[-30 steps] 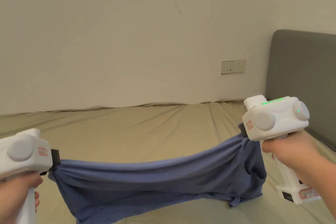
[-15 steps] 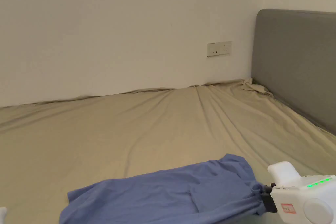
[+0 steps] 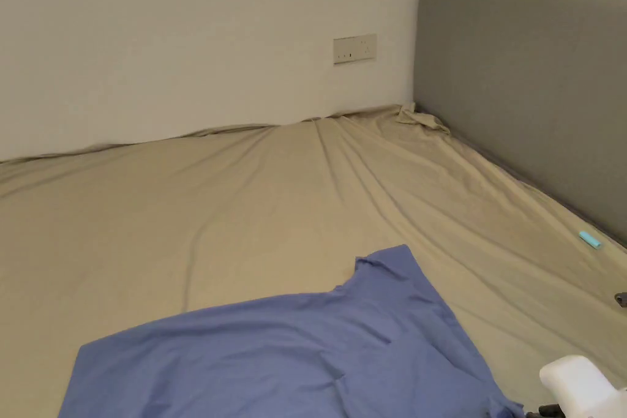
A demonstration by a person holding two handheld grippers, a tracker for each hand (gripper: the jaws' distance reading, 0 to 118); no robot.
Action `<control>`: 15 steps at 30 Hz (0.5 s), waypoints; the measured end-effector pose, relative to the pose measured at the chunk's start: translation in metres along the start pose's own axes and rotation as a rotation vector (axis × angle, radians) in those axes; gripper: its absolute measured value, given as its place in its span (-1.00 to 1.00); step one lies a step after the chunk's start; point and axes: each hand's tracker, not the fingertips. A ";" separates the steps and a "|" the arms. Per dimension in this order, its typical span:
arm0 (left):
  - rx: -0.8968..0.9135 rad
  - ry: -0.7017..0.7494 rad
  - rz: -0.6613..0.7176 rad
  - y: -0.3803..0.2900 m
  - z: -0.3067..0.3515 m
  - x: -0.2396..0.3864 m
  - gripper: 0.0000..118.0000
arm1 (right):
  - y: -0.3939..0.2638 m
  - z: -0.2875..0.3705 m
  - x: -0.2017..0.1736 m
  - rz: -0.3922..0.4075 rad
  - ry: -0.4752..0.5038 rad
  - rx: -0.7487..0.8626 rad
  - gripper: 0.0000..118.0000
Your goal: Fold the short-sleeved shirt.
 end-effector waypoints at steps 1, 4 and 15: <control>-0.010 -0.003 0.004 -0.007 0.000 -0.002 -0.96 | -0.008 0.001 0.000 -0.003 0.001 -0.009 -0.86; -0.040 -0.019 0.052 -0.028 0.006 -0.002 -0.96 | -0.029 0.000 0.002 -0.015 0.001 -0.073 -0.86; -0.243 0.181 -0.060 -0.052 -0.064 -0.015 -0.96 | -0.050 -0.080 0.008 0.060 -0.015 -0.339 -0.86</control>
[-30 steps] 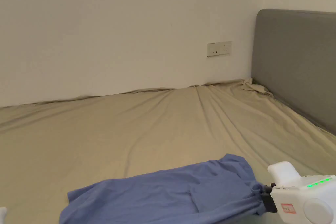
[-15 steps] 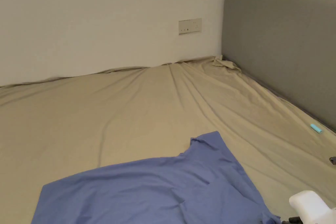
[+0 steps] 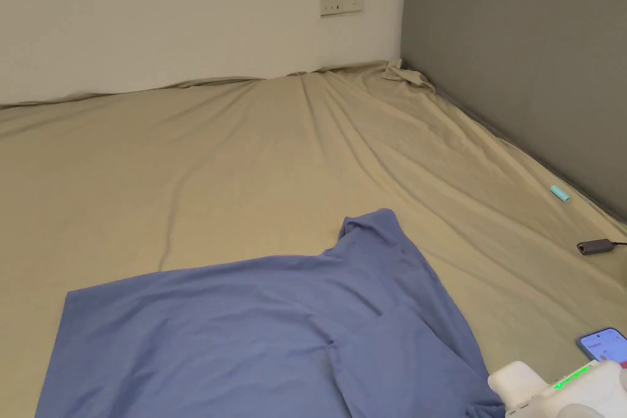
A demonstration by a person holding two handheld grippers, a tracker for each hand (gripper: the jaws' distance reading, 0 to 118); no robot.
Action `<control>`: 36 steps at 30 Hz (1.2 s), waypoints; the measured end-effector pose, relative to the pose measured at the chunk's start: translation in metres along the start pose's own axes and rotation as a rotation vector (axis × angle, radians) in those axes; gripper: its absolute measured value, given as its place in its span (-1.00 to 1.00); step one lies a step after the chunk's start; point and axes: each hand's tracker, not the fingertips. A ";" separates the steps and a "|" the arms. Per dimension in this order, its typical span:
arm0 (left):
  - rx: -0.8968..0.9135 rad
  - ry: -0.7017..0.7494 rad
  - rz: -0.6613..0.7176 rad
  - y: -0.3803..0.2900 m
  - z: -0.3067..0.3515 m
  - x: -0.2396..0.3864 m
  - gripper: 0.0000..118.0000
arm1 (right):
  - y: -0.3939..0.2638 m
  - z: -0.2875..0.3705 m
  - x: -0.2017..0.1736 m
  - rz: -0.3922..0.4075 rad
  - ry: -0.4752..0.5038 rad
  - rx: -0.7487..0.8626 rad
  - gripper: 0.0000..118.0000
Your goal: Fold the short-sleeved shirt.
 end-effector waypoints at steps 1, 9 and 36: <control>-0.027 0.019 -0.019 0.001 -0.008 0.000 -0.96 | 0.000 -0.004 0.000 0.001 -0.005 -0.002 -0.86; 0.113 0.191 -0.086 0.000 0.011 0.019 0.35 | 0.000 0.018 0.003 0.087 -0.116 0.086 0.00; 0.261 0.218 0.057 -0.047 0.009 0.043 1.00 | -0.020 0.123 -0.083 -0.213 0.184 0.608 -0.95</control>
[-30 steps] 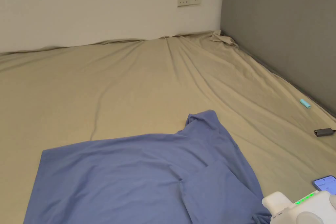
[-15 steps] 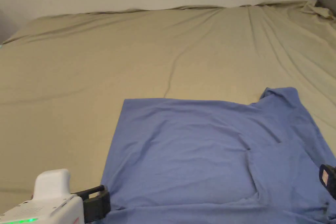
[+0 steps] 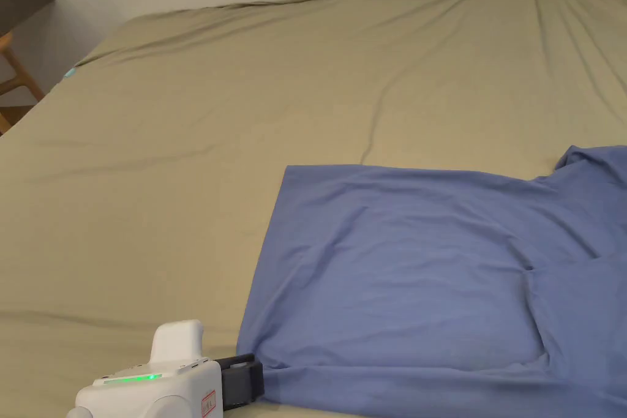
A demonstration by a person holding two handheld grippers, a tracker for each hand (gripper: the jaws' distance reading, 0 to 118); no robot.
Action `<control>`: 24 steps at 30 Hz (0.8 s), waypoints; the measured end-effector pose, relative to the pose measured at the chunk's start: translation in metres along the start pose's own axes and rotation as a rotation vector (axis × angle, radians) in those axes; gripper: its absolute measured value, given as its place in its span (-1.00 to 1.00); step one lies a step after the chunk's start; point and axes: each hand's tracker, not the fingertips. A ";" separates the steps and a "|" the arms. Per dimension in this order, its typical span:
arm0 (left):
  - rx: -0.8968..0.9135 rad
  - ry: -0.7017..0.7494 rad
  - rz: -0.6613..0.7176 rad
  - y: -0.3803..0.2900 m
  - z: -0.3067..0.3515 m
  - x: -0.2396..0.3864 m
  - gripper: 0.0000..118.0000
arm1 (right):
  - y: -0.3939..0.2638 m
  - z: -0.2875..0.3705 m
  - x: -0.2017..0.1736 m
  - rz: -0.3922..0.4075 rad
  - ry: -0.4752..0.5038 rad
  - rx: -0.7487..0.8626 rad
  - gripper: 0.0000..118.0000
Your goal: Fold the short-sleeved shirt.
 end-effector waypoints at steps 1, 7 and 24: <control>-0.024 0.000 0.016 0.001 -0.007 0.002 1.00 | 0.001 0.000 0.004 -0.005 -0.008 -0.004 -0.95; -0.162 -0.018 0.083 0.000 -0.040 0.002 0.96 | -0.003 -0.008 0.032 -0.023 -0.074 -0.054 -0.95; -0.054 -0.377 0.171 0.020 0.022 0.004 -0.81 | -0.024 -0.047 0.143 -0.140 -0.164 -0.363 0.96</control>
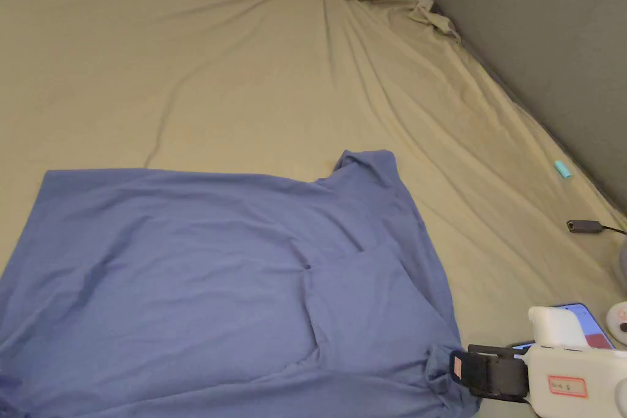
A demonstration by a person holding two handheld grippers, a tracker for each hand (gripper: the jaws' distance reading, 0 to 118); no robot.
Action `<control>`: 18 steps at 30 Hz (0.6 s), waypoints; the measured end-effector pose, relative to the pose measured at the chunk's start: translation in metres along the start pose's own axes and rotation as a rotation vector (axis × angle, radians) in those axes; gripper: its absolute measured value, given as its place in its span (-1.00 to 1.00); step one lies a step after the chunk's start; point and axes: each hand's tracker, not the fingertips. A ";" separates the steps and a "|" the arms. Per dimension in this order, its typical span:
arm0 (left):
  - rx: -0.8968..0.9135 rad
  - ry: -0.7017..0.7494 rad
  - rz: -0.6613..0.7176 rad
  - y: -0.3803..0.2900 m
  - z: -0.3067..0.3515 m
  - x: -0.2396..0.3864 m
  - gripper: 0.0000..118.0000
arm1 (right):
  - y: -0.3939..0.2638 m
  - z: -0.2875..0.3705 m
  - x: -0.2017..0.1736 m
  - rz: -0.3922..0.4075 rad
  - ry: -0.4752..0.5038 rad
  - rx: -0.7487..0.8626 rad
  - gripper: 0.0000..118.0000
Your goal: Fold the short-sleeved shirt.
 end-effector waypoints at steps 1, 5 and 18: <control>0.000 0.002 0.000 0.000 0.000 0.001 -0.81 | -0.003 -0.008 0.004 -0.030 0.012 -0.035 0.96; -0.009 0.010 0.013 0.002 -0.004 -0.008 -0.81 | -0.011 -0.032 0.002 -0.081 -0.026 -0.137 0.88; 0.007 -0.079 0.173 0.004 0.005 -0.032 -0.81 | -0.017 0.006 -0.015 -0.125 0.122 0.149 -0.81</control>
